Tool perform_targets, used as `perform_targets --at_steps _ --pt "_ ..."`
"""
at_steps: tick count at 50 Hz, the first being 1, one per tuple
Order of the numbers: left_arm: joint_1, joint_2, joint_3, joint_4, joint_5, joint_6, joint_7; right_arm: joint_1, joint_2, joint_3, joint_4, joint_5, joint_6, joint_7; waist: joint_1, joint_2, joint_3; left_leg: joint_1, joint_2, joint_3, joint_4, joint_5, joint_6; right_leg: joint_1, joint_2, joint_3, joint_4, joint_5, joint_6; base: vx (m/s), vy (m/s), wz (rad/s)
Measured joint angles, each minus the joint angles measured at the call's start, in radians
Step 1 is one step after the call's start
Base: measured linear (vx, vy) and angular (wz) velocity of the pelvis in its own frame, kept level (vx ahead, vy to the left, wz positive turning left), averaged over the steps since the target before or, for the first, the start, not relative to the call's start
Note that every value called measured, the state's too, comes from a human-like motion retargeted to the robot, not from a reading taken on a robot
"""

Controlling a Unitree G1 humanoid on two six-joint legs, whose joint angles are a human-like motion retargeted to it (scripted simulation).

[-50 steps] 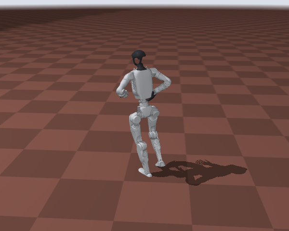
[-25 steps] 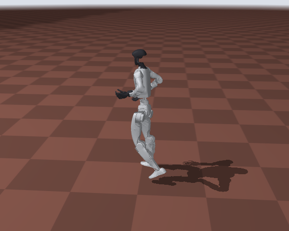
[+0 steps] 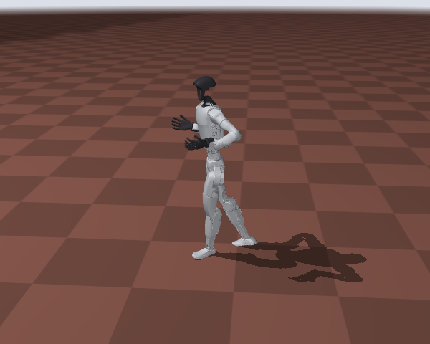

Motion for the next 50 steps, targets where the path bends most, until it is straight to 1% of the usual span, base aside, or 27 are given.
perform_targets --at_steps 2,3,5,7,8,10,12,14,15,17,18,20,23,26,27,28,30,33,35,37,40,42,43,45,47,50 --pt "0.000 0.001 -0.016 -0.018 -0.030 -0.097 -0.008 0.022 0.001 -0.004 0.004 -0.011 -0.050 -0.012 -0.016 0.014 -0.015 0.049 0.027 -0.040 0.000 -0.025 -0.001 -0.010 -0.007 -0.004 0.127 0.075 -0.043 0.59 0.09 0.80" --pt "0.000 0.003 -0.027 -0.021 -0.031 -0.114 -0.023 0.032 0.001 -0.004 0.006 -0.016 -0.063 -0.006 -0.023 0.023 -0.022 0.073 0.043 -0.060 0.000 -0.036 -0.003 -0.029 -0.014 0.007 0.211 0.114 -0.061 0.57 0.10 0.82" --pt "-0.006 0.006 -0.040 -0.020 -0.040 -0.123 -0.033 0.047 0.001 -0.009 0.009 -0.012 -0.069 0.005 -0.036 0.035 -0.034 0.104 0.071 -0.104 0.011 -0.056 -0.003 -0.109 -0.031 0.072 0.410 0.184 -0.080 0.53 0.10 0.87" --pt "-0.014 0.010 -0.049 -0.022 -0.059 -0.122 -0.033 0.055 0.001 -0.018 0.007 0.013 -0.066 0.019 -0.054 0.033 -0.039 0.114 0.081 -0.153 0.039 -0.079 -0.001 -0.227 -0.025 0.196 0.596 0.213 -0.059 0.47 0.09 1.05" --pt "-0.016 0.010 -0.054 -0.025 -0.076 -0.121 -0.035 0.059 0.001 -0.024 0.006 0.031 -0.065 0.029 -0.065 0.031 -0.039 0.118 0.084 -0.180 0.054 -0.090 0.000 -0.284 -0.011 0.259 0.670 0.209 -0.045 0.44 0.07 1.21" --pt "-0.011 0.006 -0.069 -0.036 -0.133 -0.121 -0.047 0.066 0.003 -0.033 0.003 0.062 -0.063 0.045 -0.087 0.033 -0.032 0.130 0.089 -0.234 0.084 -0.110 0.002 -0.375 0.015 0.352 0.775 0.178 -0.037 0.43 0.08 1.33" --pt "0.003 -0.020 -0.090 -0.050 -0.285 -0.109 -0.099 0.068 0.002 -0.047 0.001 0.102 -0.052 0.069 -0.110 0.034 -0.015 0.140 0.085 -0.289 0.116 -0.128 0.010 -0.447 -0.003 0.381 0.836 0.130 -0.070 0.40 0.09 1.44" --pt "0.038 -0.073 -0.107 -0.057 -0.562 -0.065 -0.210 0.070 0.003 -0.066 -0.001 0.152 -0.024 0.096 -0.132 0.039 0.008 0.150 0.077 -0.347 0.146 -0.140 0.021 -0.502 -0.037 0.378 0.850 0.088 -0.114 0.38 0.09 1.57" --pt "0.062 -0.106 -0.109 -0.053 -0.740 -0.032 -0.286 0.071 0.003 -0.077 -0.003 0.181 -0.005 0.110 -0.143 0.043 0.020 0.156 0.073 -0.377 0.159 -0.143 0.026 -0.525 -0.053 0.372 0.842 0.068 -0.132 0.38 0.07 1.64" --pt "0.103 -0.155 -0.112 -0.036 -0.990 0.011 -0.370 0.077 0.005 -0.094 -0.006 0.212 0.025 0.116 -0.161 0.048 0.039 0.171 0.067 -0.436 0.174 -0.145 0.032 -0.559 -0.060 0.369 0.774 0.040 -0.139 0.37 0.04 1.67" --pt "0.116 -0.168 -0.111 -0.026 -1.075 0.022 -0.404 0.080 0.004 -0.101 -0.008 0.220 0.034 0.116 -0.169 0.049 0.048 0.180 0.062 -0.466 0.178 -0.145 0.032 -0.573 -0.058 0.371 0.723 0.032 -0.134 0.37 0.01 1.69" --pt "0.123 -0.172 -0.108 -0.011 -1.169 0.024 -0.464 0.086 -0.002 -0.110 -0.014 0.224 0.041 0.117 -0.185 0.045 0.062 0.200 0.048 -0.525 0.180 -0.145 0.028 -0.589 -0.049 0.382 0.585 0.037 -0.110 0.38 -0.01 1.72" --pt "0.093 -0.131 -0.099 -0.001 -1.161 -0.026 -0.550 0.089 -0.018 -0.112 -0.025 0.203 0.029 0.116 -0.213 0.019 0.091 0.247 0.006 -0.620 0.167 -0.146 0.011 -0.571 -0.047 0.410 0.276 0.101 -0.048 0.40 -0.05 1.82" --pt "0.060 -0.090 -0.083 0.005 -1.091 -0.123 -0.586 0.078 -0.028 -0.099 -0.032 0.167 0.012 0.098 -0.246 -0.017 0.139 0.327 -0.035 -0.717 0.146 -0.156 -0.010 -0.519 -0.066 0.412 -0.039 0.170 0.041 0.47 -0.11 1.78" --pt "0.059 -0.087 -0.074 0.007 -1.085 -0.167 -0.583 0.072 -0.026 -0.091 -0.034 0.156 0.003 0.085 -0.252 -0.025 0.154 0.355 -0.034 -0.742 0.137 -0.161 -0.019 -0.508 -0.061 0.402 -0.112 0.179 0.070 0.51 -0.26 1.30" --pt "0.067 -0.094 -0.064 0.006 -1.100 -0.222 -0.573 0.069 -0.020 -0.082 -0.034 0.147 -0.012 0.067 -0.252 -0.028 0.165 0.379 -0.016 -0.756 0.130 -0.169 -0.035 -0.509 -0.035 0.391 -0.161 0.175 0.085 0.52 -0.38 1.01" --pt "0.095 -0.135 -0.044 0.000 -1.210 -0.391 -0.525 0.052 -0.003 -0.068 -0.023 0.128 -0.064 -0.008 -0.253 -0.021 0.184 0.419 0.030 -0.774 0.114 -0.177 -0.063 -0.530 0.029 0.392 -0.183 0.146 0.090 0.54 -0.43 0.78" --pt "0.108 -0.149 -0.043 -0.004 -1.257 -0.434 -0.549 0.041 0.003 -0.054 -0.015 0.092 -0.092 -0.049 -0.273 -0.012 0.171 0.462 0.061 -0.827 0.111 -0.172 -0.060 -0.520 0.087 0.458 -0.183 0.162 0.090 0.62 -0.26 0.95" --pt "0.115 -0.157 -0.045 -0.004 -1.287 -0.437 -0.568 0.044 0.008 -0.057 -0.015 0.074 -0.102 -0.067 -0.292 -0.012 0.154 0.486 0.059 -0.879 0.117 -0.152 -0.042 -0.486 0.088 0.498 -0.183 0.192 0.090 0.68 -0.08 1.06" --pt "0.121 -0.157 -0.049 -0.006 -1.310 -0.431 -0.594 0.054 0.009 -0.067 -0.022 0.059 -0.108 -0.080 -0.305 -0.015 0.129 0.500 0.036 -0.936 0.137 -0.108 -0.025 -0.443 0.053 0.501 -0.183 0.187 0.090 0.68 0.03 0.96" --pt "0.129 -0.148 -0.057 -0.009 -1.310 -0.423 -0.620 0.075 0.008 -0.078 -0.035 0.037 -0.118 -0.098 -0.310 -0.028 0.092 0.493 -0.021 -0.999 0.205 0.004 -0.017 -0.372 -0.024 0.474 -0.183 0.126 0.090 0.66 0.02 0.81" --pt "0.124 -0.146 -0.065 -0.006 -1.311 -0.417 -0.628 0.082 0.007 -0.075 -0.042 0.022 -0.120 -0.123 -0.296 -0.055 0.074 0.440 -0.071 -0.979 0.326 0.096 -0.022 -0.330 -0.070 0.462 -0.183 0.086 0.087 0.63 -0.13 0.58" --pt "0.125 -0.145 -0.068 -0.004 -1.311 -0.412 -0.622 0.083 0.007 -0.070 -0.043 0.016 -0.119 -0.139 -0.284 -0.072 0.066 0.391 -0.098 -0.942 0.420 0.133 -0.022 -0.314 -0.091 0.460 -0.182 0.072 0.083 0.59 -0.19 0.50" --pt "0.131 -0.148 -0.073 -0.015 -1.312 -0.373 -0.599 0.078 0.003 -0.050 -0.046 0.023 -0.104 -0.143 -0.264 -0.102 0.043 0.238 -0.129 -0.817 0.657 0.175 0.001 -0.301 -0.130 0.448 -0.178 0.050 0.079 0.54 -0.19 0.58" --pt "0.147 -0.164 -0.060 -0.020 -1.312 -0.344 -0.540 0.064 -0.001 -0.033 -0.044 0.054 -0.080 -0.133 -0.246 -0.121 0.030 0.077 -0.092 -0.646 0.867 0.147 0.073 -0.299 -0.154 0.428 -0.167 0.028 0.076 0.49 -0.17 0.65" --pt "0.166 -0.193 -0.036 0.011 -1.312 -0.294 -0.466 0.035 -0.004 -0.015 -0.037 0.096 -0.025 -0.113 -0.206 -0.142 0.038 -0.087 -0.004 -0.430 1.035 0.009 0.201 -0.285 -0.175 0.405 -0.149 -0.008 0.078 0.47 -0.16 0.47"
